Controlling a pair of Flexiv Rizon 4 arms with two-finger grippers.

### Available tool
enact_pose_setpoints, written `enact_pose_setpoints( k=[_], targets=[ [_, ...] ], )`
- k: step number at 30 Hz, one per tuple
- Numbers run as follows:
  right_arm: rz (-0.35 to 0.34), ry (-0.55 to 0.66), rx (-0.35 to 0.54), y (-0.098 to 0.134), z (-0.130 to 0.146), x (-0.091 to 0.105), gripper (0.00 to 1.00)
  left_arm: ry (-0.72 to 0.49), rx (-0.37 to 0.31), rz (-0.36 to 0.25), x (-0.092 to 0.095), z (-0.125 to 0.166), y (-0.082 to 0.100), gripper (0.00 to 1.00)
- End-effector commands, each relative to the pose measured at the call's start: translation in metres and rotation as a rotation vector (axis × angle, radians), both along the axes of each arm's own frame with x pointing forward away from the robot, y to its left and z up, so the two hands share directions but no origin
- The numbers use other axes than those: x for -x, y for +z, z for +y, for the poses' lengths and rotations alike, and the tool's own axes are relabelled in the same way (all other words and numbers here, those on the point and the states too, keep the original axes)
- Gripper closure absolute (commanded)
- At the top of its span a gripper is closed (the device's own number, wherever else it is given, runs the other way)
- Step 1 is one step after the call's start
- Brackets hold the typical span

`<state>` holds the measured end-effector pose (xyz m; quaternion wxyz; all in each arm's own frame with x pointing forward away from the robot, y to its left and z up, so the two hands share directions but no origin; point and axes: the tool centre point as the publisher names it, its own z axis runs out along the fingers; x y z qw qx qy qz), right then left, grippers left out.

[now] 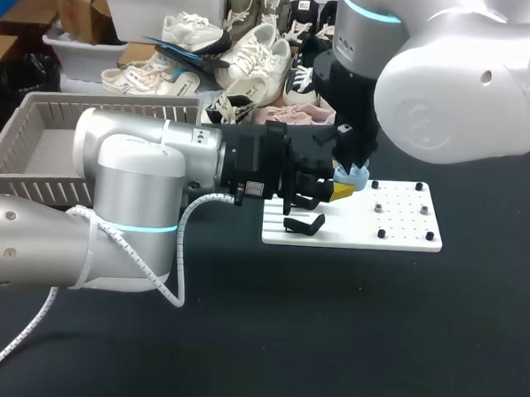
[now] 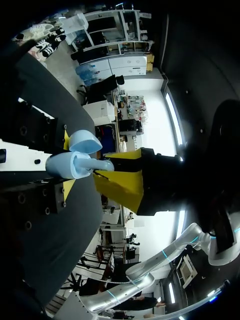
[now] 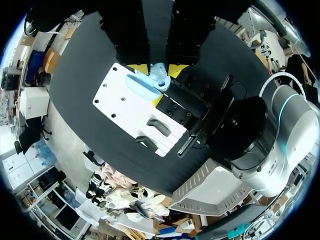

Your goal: Pick up each earbud case from the left stands, insert the matching earbuds, close the lid, and place the case in the box.

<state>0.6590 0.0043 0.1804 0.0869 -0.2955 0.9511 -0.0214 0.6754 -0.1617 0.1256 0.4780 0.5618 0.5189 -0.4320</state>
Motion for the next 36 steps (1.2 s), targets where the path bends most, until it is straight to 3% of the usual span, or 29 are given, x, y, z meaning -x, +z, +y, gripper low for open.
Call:
enact_pose_setpoints(
  k=[1,36],
  targets=[
    [-0.004,-0.005,0.001,0.0005,0.0002,-0.0004,1.00,0.001,0.002,-0.001,0.0003,0.0003,-0.0004,1.00],
    [-0.005,-0.008,-0.003,0.0012,0.0016,-0.0003,1.00,0.001,0.002,-0.001,0.0003,0.0003,-0.0004,1.00]
  ],
)
